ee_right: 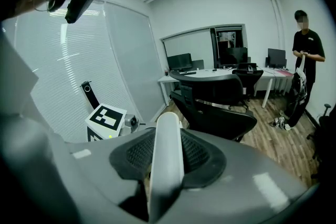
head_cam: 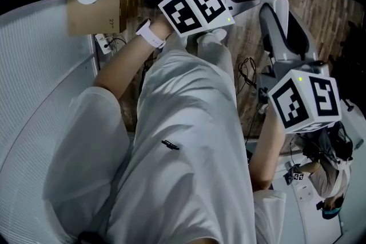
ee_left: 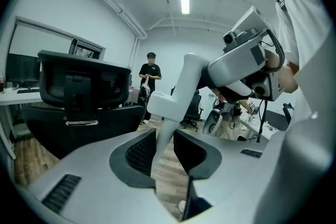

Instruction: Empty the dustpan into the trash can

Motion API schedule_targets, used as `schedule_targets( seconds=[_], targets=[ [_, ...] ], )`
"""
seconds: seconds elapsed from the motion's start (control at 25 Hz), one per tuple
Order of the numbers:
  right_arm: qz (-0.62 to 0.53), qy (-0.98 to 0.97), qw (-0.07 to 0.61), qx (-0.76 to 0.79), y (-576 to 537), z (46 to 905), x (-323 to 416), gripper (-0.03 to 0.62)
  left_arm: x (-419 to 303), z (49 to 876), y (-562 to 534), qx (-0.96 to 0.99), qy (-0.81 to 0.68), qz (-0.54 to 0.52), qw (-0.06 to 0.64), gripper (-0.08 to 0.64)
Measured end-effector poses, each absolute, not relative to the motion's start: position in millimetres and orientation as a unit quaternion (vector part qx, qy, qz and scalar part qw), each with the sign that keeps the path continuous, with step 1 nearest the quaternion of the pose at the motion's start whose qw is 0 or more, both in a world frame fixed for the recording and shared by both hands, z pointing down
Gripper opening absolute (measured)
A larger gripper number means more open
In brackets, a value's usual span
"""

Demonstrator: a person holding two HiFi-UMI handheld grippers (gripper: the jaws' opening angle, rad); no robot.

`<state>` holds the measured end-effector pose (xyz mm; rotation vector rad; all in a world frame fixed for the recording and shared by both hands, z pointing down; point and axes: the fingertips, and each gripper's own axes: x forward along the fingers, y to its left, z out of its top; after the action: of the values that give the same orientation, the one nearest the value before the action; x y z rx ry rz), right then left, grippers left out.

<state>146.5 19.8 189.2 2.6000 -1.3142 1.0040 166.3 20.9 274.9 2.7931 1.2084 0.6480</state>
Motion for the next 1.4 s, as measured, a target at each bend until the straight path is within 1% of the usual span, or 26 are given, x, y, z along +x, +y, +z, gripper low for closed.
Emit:
schedule_targets(
  seconds=[0.16,0.24,0.52,0.92,1.12,1.4],
  targets=[
    [0.327,-0.459,0.039,0.825,-19.2,203.4,163.6,0.135,182.0,288.9,-19.9,0.905,0.366,0.216,0.023,0.104],
    [0.323,-0.476,0.047,0.817,-32.4,203.5,159.6,0.135,178.2,288.9,-34.0,0.911,0.351,0.217,0.023,0.104],
    [0.294,-0.532,0.08,0.79,-57.5,209.6,125.3,0.135,147.2,294.8,-62.0,0.927,0.305,0.216,0.029,0.109],
    [0.226,-0.627,0.186,0.722,-103.0,228.4,67.0,0.135,98.4,310.9,-111.2,0.962,0.201,0.18,0.048,0.112],
    [0.188,-0.668,0.228,0.683,-115.1,233.7,37.4,0.133,71.4,315.5,-127.4,0.974,0.155,0.155,0.064,0.117],
    [0.14,-0.713,0.249,0.64,-119.9,230.8,1.3,0.133,39.7,315.8,-131.8,0.984,0.089,0.136,0.07,0.12]
  ],
)
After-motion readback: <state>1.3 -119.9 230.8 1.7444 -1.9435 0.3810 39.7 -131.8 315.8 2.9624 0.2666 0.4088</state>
